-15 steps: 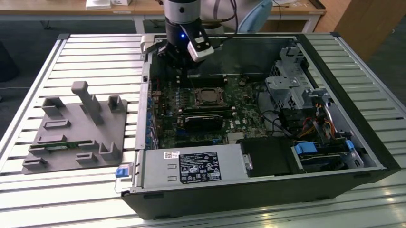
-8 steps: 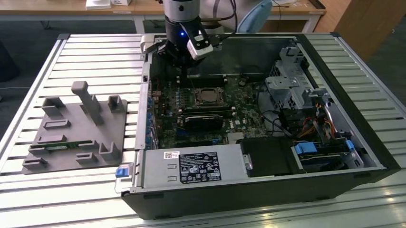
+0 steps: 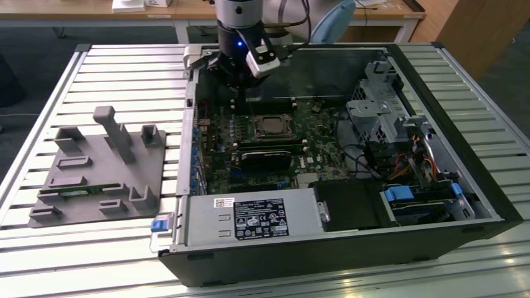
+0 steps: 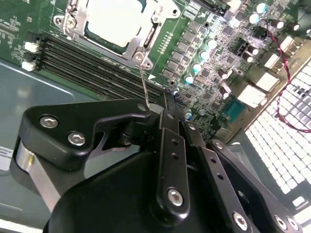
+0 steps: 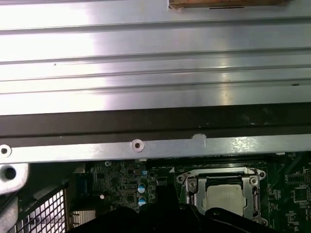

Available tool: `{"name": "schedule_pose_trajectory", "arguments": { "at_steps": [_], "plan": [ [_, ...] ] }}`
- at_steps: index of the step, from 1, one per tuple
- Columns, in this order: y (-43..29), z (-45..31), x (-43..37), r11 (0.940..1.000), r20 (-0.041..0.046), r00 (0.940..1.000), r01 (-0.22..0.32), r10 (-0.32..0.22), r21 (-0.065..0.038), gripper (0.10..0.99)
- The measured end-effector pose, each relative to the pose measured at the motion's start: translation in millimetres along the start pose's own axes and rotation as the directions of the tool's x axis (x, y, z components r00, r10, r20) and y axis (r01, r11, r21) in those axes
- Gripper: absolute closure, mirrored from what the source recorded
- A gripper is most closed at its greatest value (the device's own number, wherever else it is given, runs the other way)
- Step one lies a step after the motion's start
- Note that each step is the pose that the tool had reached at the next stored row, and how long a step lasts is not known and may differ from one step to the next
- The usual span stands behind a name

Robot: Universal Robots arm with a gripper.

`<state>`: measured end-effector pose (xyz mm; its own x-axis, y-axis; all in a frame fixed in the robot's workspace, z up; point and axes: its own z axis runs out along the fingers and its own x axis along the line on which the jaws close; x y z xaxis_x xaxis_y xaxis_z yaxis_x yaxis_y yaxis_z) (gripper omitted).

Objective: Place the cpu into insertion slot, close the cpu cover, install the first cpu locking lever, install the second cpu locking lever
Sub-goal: 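Install the first cpu locking lever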

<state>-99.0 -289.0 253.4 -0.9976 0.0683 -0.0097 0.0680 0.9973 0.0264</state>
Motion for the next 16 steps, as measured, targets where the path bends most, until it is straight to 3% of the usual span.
{"name": "schedule_pose_trajectory", "arguments": {
  "at_steps": [5,12,14,15,16],
  "plan": [
    [1.3,0.1,-10.1,1.0000,0.0000,1.0000,0.000,0.000,0.000,0.980],
    [4.0,0.7,-38.2,1.0000,-0.0039,1.0000,0.000,0.000,0.000,0.980],
    [4.1,0.9,-39.8,1.0000,-0.0044,1.0000,0.000,0.000,0.000,0.980],
    [4.0,0.9,-39.8,1.0000,-0.0045,1.0000,0.000,0.000,-0.002,0.980],
    [3.6,0.9,-39.9,0.9999,-0.0051,1.0000,0.000,0.000,-0.013,0.980]
  ]
}}
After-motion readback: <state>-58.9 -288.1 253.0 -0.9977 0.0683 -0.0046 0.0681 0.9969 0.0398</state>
